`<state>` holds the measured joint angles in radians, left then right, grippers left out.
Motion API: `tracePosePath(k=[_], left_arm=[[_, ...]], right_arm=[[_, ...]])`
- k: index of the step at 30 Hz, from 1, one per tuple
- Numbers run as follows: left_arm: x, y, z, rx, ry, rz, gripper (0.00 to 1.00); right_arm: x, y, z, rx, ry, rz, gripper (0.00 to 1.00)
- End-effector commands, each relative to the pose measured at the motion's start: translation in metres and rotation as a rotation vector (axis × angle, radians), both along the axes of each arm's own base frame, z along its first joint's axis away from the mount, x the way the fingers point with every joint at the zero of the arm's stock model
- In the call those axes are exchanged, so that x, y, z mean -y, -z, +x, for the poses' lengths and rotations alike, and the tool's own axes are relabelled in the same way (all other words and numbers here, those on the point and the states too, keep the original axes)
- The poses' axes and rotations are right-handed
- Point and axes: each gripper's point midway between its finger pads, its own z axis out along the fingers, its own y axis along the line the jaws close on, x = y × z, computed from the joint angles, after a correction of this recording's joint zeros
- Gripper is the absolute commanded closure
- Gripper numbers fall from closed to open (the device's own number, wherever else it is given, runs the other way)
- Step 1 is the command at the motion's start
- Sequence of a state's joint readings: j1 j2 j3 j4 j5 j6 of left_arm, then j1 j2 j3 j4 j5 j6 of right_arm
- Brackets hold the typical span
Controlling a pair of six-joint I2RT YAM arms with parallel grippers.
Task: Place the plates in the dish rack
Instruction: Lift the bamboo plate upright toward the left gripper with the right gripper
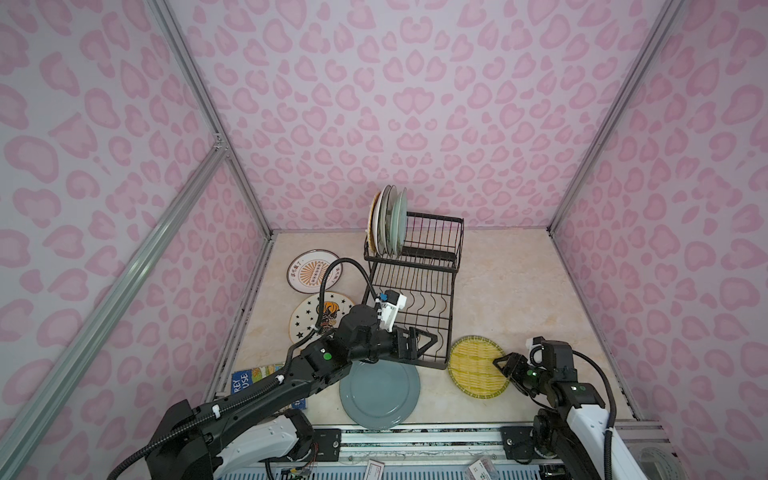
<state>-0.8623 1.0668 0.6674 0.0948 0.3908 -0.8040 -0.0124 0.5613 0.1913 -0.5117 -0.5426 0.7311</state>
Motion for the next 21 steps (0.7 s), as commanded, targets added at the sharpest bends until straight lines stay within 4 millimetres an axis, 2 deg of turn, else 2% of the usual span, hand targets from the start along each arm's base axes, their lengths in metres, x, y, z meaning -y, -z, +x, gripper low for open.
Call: tracePosePath(k=[1, 7, 14, 21], left_arm=[[0.008, -0.011, 0.002, 0.027, 0.001, -0.032, 0.0], [0.015, -0.012, 0.002, 0.024, 0.002, -0.03, 0.0], [0.021, -0.015, 0.003, 0.012, -0.008, -0.047, 0.0], [0.025, -0.018, 0.004, 0.012, -0.006, -0.052, 0.01]], right_arm=[[-0.008, -0.014, 0.006, 0.056, -0.007, 0.051, 0.48], [-0.009, -0.027, 0.011, 0.111, 0.005, 0.067, 0.62], [-0.006, -0.027, 0.016, 0.123, 0.023, 0.059, 0.82], [0.007, -0.045, 0.017, 0.149, 0.078, 0.001, 0.99]])
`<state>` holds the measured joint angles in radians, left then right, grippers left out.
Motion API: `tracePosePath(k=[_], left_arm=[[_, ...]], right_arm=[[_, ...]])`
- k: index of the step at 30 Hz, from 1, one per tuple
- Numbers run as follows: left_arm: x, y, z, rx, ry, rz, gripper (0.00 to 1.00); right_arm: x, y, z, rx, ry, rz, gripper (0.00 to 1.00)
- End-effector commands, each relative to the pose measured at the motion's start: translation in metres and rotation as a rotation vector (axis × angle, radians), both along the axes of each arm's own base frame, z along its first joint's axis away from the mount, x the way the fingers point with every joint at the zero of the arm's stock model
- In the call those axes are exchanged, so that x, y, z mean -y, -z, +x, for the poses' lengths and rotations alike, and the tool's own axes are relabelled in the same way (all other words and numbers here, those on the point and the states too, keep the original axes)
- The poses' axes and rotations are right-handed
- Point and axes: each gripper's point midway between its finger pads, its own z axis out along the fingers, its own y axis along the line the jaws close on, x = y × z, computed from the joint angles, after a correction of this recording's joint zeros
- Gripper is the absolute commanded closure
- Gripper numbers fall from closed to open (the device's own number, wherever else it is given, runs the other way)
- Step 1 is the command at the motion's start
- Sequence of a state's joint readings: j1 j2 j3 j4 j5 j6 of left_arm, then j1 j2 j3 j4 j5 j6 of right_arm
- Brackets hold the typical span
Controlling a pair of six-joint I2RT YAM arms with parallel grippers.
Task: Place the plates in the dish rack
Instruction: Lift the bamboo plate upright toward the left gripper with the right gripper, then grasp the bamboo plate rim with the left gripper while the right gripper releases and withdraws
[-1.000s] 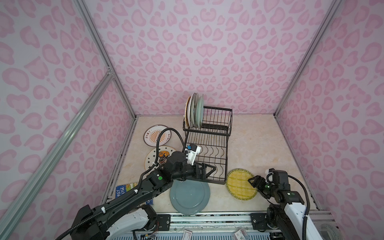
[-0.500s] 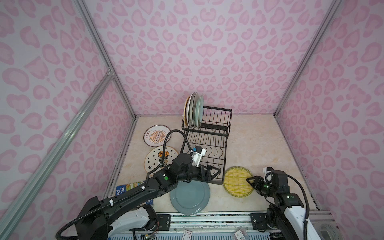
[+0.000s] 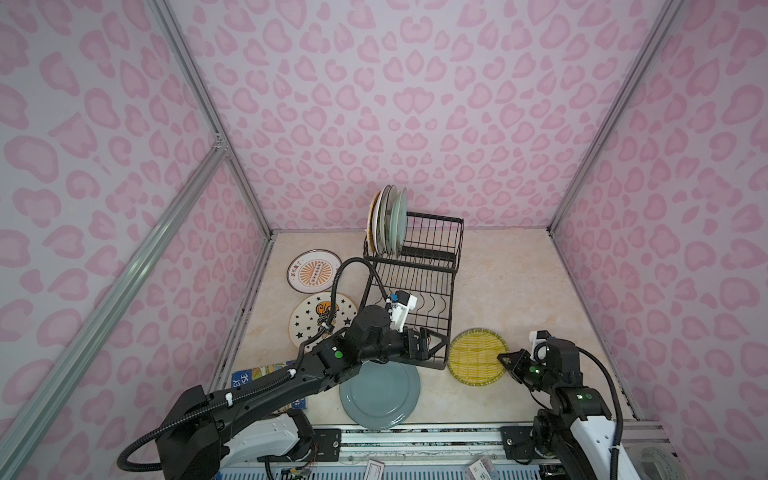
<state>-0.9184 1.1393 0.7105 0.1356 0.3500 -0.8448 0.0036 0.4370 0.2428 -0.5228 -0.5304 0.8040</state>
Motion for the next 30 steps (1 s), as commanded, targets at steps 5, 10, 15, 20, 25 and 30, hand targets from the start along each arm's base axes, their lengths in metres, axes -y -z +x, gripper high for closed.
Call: tracePosePath(k=[5, 10, 15, 20, 25, 30], left_arm=[[0.007, -0.023, 0.006, 0.037, -0.011, -0.076, 0.0], [0.011, -0.024, 0.001, 0.031, 0.018, -0.103, 0.01], [0.013, -0.031, 0.004, 0.048, 0.012, -0.126, 0.03], [0.028, -0.035, 0.013, 0.03, 0.018, -0.159, 0.02], [0.049, -0.036, 0.024, -0.057, 0.044, -0.222, 0.05], [0.064, -0.021, 0.039, -0.114, 0.028, -0.208, 0.08]], right_arm=[[0.016, -0.02, 0.012, 0.044, 0.104, -0.01, 1.0], [0.015, -0.055, 0.027, 0.122, 0.123, 0.047, 1.0], [0.008, -0.094, 0.036, 0.177, 0.094, 0.083, 1.0], [0.0, -0.131, 0.036, 0.243, 0.051, 0.114, 1.0], [-0.007, -0.164, 0.036, 0.295, 0.016, 0.161, 1.0], [-0.011, -0.178, 0.033, 0.325, 0.023, 0.216, 1.0]])
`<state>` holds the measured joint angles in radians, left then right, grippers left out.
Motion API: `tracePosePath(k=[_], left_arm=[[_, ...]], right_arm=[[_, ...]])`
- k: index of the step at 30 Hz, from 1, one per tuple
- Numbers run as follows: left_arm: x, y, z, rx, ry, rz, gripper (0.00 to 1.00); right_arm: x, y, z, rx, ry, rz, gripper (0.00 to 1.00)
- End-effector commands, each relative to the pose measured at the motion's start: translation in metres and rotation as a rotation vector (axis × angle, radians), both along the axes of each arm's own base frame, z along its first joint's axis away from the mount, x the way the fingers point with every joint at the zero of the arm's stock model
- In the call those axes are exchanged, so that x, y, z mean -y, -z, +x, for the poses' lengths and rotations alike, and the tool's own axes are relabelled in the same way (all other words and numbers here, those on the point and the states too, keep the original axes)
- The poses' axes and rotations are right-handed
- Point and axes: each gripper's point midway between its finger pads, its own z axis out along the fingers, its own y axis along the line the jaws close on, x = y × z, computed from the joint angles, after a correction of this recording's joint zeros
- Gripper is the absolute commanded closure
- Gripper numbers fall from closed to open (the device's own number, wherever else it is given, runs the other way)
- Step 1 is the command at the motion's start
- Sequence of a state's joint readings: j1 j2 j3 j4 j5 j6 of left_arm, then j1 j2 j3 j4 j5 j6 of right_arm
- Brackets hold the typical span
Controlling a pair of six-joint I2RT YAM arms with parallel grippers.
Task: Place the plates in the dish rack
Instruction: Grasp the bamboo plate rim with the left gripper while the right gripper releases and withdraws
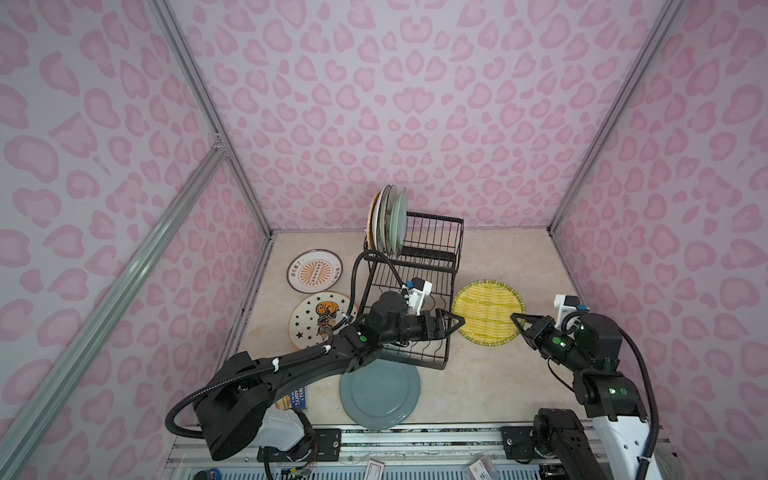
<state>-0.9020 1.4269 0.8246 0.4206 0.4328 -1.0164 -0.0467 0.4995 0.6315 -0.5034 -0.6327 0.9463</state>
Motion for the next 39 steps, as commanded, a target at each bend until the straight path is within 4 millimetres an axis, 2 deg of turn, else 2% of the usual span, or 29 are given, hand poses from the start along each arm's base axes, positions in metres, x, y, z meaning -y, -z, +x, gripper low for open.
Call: tracePosePath(k=[1, 7, 9, 17, 22, 26, 29, 32, 34, 36, 39], left_arm=[[0.012, -0.015, 0.005, -0.004, 0.025, -0.069, 0.09], [0.021, -0.007, 0.007, -0.043, 0.041, -0.096, 0.17], [0.022, -0.006, 0.005, -0.049, 0.054, -0.106, 0.22], [0.022, -0.013, 0.002, -0.074, 0.077, -0.164, 0.66], [0.025, -0.016, 0.003, -0.108, 0.078, -0.196, 0.78], [0.025, -0.028, 0.003, -0.14, 0.07, -0.269, 0.95], [0.022, -0.037, 0.0, -0.128, 0.055, -0.299, 0.96], [0.014, -0.038, -0.002, -0.094, 0.021, -0.273, 0.96], [0.007, -0.034, -0.006, -0.075, -0.006, -0.243, 0.96], [-0.005, -0.03, -0.009, -0.065, -0.043, -0.231, 0.96], [-0.028, -0.022, -0.015, -0.049, -0.109, -0.2, 0.96]], right_arm=[[-0.008, -0.018, 0.0, 0.057, -0.021, 0.082, 1.0], [-0.009, -0.026, -0.003, 0.068, -0.016, 0.104, 1.0], [-0.009, -0.027, -0.004, 0.065, -0.016, 0.105, 1.0], [-0.009, -0.026, -0.006, 0.064, -0.007, 0.104, 1.0], [-0.01, -0.025, -0.008, 0.068, -0.015, 0.102, 1.0], [-0.013, -0.022, -0.007, 0.076, -0.038, 0.103, 1.0], [-0.015, -0.015, -0.005, 0.072, -0.052, 0.098, 1.0], [-0.015, -0.016, -0.004, 0.09, -0.058, 0.099, 1.0], [-0.016, -0.02, -0.003, 0.109, -0.067, 0.091, 0.91], [-0.018, -0.027, -0.001, 0.128, -0.085, 0.086, 0.75], [-0.021, -0.04, 0.001, 0.171, -0.103, 0.084, 0.57]])
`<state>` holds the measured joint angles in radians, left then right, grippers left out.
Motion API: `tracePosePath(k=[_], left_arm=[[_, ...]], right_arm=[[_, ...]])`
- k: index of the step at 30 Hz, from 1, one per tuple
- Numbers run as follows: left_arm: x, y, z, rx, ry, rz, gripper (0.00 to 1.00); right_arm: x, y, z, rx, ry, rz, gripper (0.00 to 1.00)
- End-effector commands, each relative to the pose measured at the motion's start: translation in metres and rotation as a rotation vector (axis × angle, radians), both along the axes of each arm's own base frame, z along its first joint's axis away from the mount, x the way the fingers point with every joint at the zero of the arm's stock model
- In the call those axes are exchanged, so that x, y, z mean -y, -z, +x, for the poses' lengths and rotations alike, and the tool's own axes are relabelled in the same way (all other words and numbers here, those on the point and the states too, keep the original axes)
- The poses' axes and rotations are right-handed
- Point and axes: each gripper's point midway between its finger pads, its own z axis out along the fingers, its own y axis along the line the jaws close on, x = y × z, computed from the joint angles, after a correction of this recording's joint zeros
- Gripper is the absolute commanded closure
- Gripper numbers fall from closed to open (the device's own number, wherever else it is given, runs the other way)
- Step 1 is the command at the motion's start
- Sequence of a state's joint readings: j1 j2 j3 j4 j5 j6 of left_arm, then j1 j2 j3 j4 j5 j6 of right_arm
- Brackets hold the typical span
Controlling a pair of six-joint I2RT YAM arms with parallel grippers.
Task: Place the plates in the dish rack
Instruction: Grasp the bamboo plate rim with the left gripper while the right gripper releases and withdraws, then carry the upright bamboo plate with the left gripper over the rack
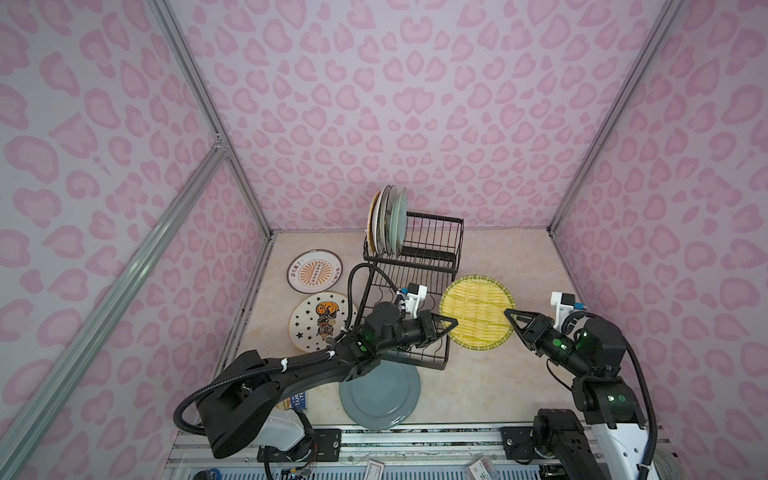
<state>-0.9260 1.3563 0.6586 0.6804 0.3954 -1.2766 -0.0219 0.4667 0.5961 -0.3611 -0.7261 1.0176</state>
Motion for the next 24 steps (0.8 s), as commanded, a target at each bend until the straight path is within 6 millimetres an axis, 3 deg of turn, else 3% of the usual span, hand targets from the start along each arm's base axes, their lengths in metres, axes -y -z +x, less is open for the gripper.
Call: tracePosePath(k=[1, 6, 10, 12, 18, 24], left_arm=[[-0.022, -0.008, 0.0, 0.096, -0.085, 0.007, 0.96], [-0.06, -0.002, -0.01, 0.144, -0.204, 0.087, 0.96], [-0.094, -0.006, -0.015, 0.169, -0.302, 0.132, 0.96], [-0.12, -0.012, -0.016, 0.196, -0.372, 0.173, 0.96], [-0.2, -0.058, -0.023, 0.311, -0.579, 0.266, 0.96], [-0.241, -0.126, -0.025, 0.457, -0.686, 0.356, 0.96]], right_arm=[[-0.003, -0.02, 0.004, 0.08, -0.016, 0.0, 0.53], [-0.009, -0.028, 0.016, 0.123, -0.042, -0.01, 0.39], [-0.02, -0.025, 0.025, 0.143, -0.082, -0.055, 0.18], [-0.025, -0.017, 0.031, 0.143, -0.109, -0.068, 0.11], [-0.033, 0.003, 0.04, 0.152, -0.138, -0.086, 0.06], [-0.048, 0.025, 0.045, 0.157, -0.183, -0.073, 0.03]])
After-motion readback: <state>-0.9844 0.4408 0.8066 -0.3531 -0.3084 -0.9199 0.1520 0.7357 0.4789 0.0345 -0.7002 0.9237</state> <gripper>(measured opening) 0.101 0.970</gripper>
